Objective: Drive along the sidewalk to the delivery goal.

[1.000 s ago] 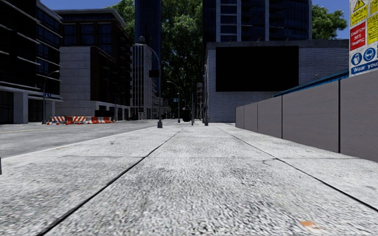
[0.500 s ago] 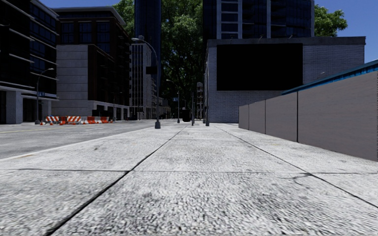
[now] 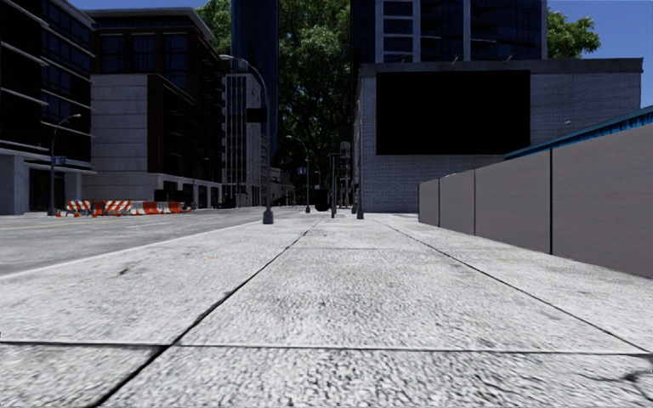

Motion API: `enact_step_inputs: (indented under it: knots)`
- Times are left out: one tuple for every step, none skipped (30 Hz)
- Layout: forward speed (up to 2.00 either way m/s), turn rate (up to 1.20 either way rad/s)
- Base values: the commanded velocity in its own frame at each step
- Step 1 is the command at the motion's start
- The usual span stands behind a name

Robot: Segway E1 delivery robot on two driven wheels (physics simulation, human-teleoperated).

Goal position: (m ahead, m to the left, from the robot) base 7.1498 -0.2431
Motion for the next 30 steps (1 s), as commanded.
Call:
enact_step_inputs:
  knots:
    - [2.00, 0.00]
    - [2.00, 0.00]
    - [2.00, 0.00]
    - [2.00, 0.00]
    - [2.00, 0.00]
    - [2.00, 0.00]
    - [2.00, 0.00]
    - [2.00, 0.00]
    - [2.00, 0.00]
    - [2.00, 0.00]
    - [2.00, 0.00]
    - [2.00, 0.00]
    - [2.00, 0.00]
    - [2.00, 0.00]
    - [2.00, 0.00]
    - [2.00, 0.00]
    - [2.00, 0.00]
    - [2.00, 0.00]
    - [2.00, 0.00]
    - [2.00, 0.00]
    - [2.00, 0.00]
    - [2.00, 0.00]
    - [2.00, 0.00]
    - [2.00, 0.00]
    - [2.00, 0.00]
    - [2.00, 0.00]
    - [2.00, 0.00]
    - [2.00, 0.00]
    - [2.00, 0.00]
    - [2.00, 0.00]
